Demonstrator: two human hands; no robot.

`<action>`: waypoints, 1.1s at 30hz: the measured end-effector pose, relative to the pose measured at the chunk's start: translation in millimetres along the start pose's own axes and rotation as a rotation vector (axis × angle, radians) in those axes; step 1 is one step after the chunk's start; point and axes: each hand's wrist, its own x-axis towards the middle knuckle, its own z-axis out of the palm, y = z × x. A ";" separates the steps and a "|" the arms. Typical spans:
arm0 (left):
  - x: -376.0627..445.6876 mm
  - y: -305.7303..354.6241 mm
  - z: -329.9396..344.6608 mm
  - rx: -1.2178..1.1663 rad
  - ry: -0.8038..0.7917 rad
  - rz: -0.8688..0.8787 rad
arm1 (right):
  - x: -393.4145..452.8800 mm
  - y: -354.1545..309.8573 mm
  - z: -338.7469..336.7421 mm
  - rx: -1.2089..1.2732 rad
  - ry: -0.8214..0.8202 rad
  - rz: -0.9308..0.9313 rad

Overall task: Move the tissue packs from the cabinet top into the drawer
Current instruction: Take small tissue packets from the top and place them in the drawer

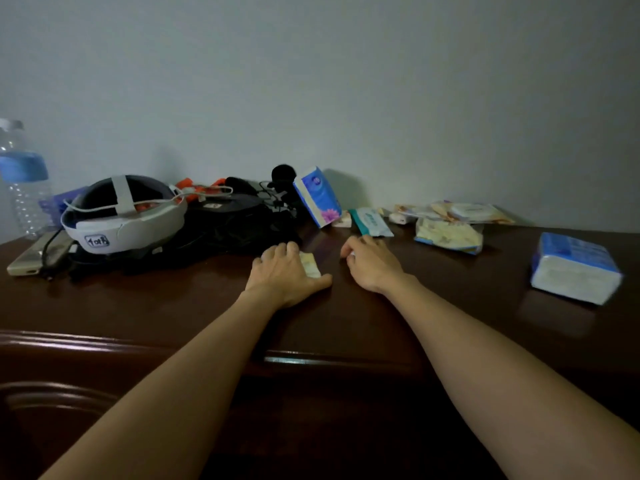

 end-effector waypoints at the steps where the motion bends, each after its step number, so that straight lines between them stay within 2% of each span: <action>1: -0.7 0.8 -1.3 -0.008 0.006 0.001 | -5.3 1.1 -0.6 0.010 0.012 -0.032; 6: -26.0 13.4 -18.3 0.037 0.232 0.114 | -54.2 -2.0 -9.2 0.053 0.009 -0.116; 9: -66.8 28.2 -28.3 0.002 0.280 0.184 | -100.2 -13.4 -14.5 0.023 0.051 -0.140; 11: -107.4 41.0 -28.4 -0.053 0.340 0.218 | -140.1 -21.5 -14.8 -0.020 0.137 -0.179; 15: -205.8 45.4 -10.3 -0.251 0.607 0.200 | -231.6 -16.9 -6.4 0.030 0.428 -0.364; 17: -251.7 41.5 16.9 -0.322 0.613 0.201 | -277.1 -7.3 9.8 0.099 0.560 -0.435; 19: -296.2 35.7 54.1 -0.383 0.500 0.159 | -323.5 3.4 40.5 0.183 0.580 -0.438; 21: -334.8 31.3 96.7 -0.388 0.326 0.114 | -369.2 15.2 82.1 0.189 0.484 -0.371; 22: -351.9 28.7 118.7 -0.367 0.222 0.083 | -390.3 21.7 105.3 0.179 0.368 -0.295; 26: -408.1 8.6 200.6 -0.308 -0.182 -0.127 | -449.2 53.6 206.3 0.164 -0.385 0.250; 28: -426.9 -7.6 234.4 -0.294 -0.329 -0.217 | -467.2 68.4 250.1 0.174 -0.627 0.424; 30: -439.1 -22.6 258.7 -0.299 -0.413 -0.293 | -478.2 76.5 283.3 0.193 -0.706 0.553; 33: -448.6 -32.7 280.3 -0.292 -0.442 -0.341 | -479.8 78.1 319.4 0.348 -0.700 0.683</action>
